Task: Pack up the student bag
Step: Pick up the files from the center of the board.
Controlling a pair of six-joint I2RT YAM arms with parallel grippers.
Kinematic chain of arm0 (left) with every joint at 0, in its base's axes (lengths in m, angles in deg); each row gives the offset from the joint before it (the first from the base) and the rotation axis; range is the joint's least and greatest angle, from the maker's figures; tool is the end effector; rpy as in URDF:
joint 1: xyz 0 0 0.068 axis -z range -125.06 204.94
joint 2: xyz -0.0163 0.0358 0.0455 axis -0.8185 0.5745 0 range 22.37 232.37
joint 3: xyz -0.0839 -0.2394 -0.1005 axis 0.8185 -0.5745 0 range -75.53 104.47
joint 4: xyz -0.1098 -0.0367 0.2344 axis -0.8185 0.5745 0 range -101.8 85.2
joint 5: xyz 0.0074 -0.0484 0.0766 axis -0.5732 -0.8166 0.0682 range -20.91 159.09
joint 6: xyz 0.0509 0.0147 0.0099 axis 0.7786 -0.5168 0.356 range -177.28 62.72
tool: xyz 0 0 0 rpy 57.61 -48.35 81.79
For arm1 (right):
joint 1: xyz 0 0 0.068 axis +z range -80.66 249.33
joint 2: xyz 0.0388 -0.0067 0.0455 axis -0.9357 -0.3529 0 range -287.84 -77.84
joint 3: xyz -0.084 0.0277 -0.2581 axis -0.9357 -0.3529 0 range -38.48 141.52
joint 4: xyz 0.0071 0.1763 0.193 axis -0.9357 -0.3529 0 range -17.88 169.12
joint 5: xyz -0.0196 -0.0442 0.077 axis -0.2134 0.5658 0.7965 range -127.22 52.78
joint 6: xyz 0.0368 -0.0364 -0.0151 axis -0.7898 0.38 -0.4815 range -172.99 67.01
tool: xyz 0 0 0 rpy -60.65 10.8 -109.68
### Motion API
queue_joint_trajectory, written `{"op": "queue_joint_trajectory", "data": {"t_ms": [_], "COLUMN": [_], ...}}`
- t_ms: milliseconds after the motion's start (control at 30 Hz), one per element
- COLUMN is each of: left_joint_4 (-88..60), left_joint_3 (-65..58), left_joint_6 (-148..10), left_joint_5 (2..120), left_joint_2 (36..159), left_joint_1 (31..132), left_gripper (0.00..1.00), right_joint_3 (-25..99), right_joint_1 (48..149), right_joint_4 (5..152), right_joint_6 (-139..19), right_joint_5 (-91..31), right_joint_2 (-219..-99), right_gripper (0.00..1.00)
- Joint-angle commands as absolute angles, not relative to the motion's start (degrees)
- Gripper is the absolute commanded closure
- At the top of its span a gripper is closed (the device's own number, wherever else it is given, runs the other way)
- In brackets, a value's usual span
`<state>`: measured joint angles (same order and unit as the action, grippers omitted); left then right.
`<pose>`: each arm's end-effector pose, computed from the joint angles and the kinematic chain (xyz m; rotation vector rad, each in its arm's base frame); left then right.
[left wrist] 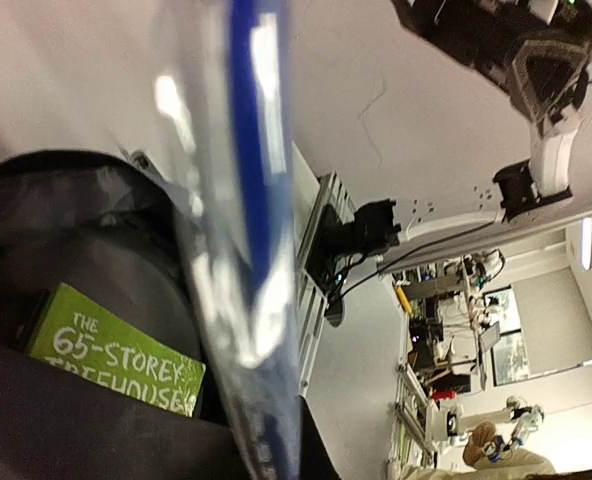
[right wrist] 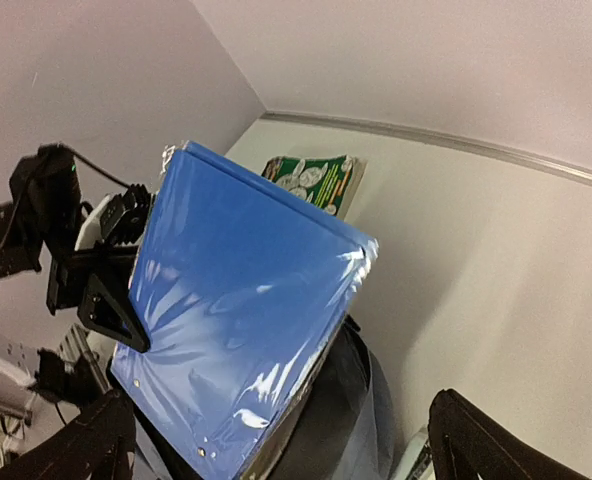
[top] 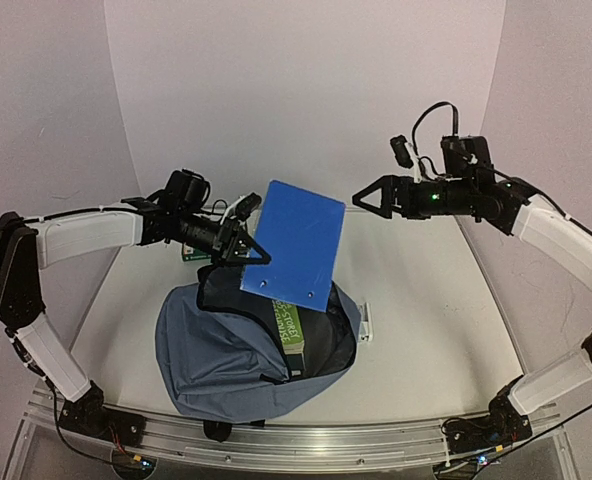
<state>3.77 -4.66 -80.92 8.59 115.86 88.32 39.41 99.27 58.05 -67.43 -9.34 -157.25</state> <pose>0.2812 -0.2224 0.2816 0.8359 2.2139 -1.6947 0.2649 0.1718 0.3861 -0.6040 1.9573 0.9736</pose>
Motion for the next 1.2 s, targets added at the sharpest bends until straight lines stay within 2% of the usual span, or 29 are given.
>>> {"op": "queue_joint_trajectory", "data": {"t_ms": [0, 167, 433, 533, 600, 633, 767, 867, 900, 967, 1033, 1067, 1100, 1167], "left_joint_4": [21.25, 25.60, 30.49, 30.58, 30.46, 30.33, 29.75, 28.91, 27.93, 24.56, 21.16, 19.84, 18.66, 16.63], "left_joint_3": [0.60, 3.30, 7.23, 7.86, 8.29, 8.46, 8.55, 8.41, 8.16, 6.69, 4.54, 3.20, 1.84, -1.03], "left_joint_6": [-66.66, -63.88, -61.34, -61.12, -61.09, -61.11, -61.30, -62.52, -63.52, -66.87, -70.49, -72.43, -74.33, -78.05], "left_joint_5": [6.39, 4.99, 3.71, 3.36, 3.38, 3.42, 4.07, 6.76, 8.75, 15.04, 20.26, 22.40, 24.26, 26.43], "left_joint_2": [115.19, 117.12, 119.25, 119.40, 119.58, 119.69, 120.01, 120.21, 120.17, 119.38, 117.99, 117.05, 116.02, 113.31], "left_joint_1": [92.14, 96.21, 100.26, 100.52, 100.55, 100.55, 100.56, 100.55, 100.54, 100.14, 98.61, 97.46, 95.97, 92.35], "left_gripper": [1.00, 1.00, 1.00, 1.00, 1.00, 1.00, 1.00, 1.00, 0.98, 0.78, 0.50, 0.39, 0.32, 0.25], "right_joint_3": [45.44, 48.00, 46.70, 46.07, 45.52, 45.32, 45.10, 45.44, 45.54, 45.39, 45.33, 45.31, 45.28, 44.98], "right_joint_1": [99.54, 100.19, 100.80, 100.99, 101.08, 101.09, 101.15, 101.07, 101.12, 101.13, 100.73, 100.22, 99.68, 98.79], "right_joint_4": [44.89, 38.37, 37.44, 37.37, 37.44, 37.47, 37.76, 38.72, 39.61, 42.78, 44.87, 45.54, 46.06, 46.88], "right_joint_6": [-56.15, -50.89, -49.13, -48.82, -48.94, -49.00, -49.14, -49.62, -50.36, -55.29, -60.34, -62.52, -64.44, -67.86], "right_joint_5": [-1.04, 1.54, 8.12, 12.85, 13.75, 14.03, 15.60, 16.01, 15.33, 9.70, 0.93, -1.95, -3.76, -6.60], "right_joint_2": [-160.82, -164.59, -166.52, -167.45, -168.02, -168.24, -167.67, -166.42, -165.95, -164.67, -163.41, -162.75, -162.15, -160.76], "right_gripper": [0.02, 0.02, 0.02, 0.06, 0.16, 0.24, 0.72, 0.96, 1.00, 1.00, 1.00, 1.00, 1.00, 1.00]}}
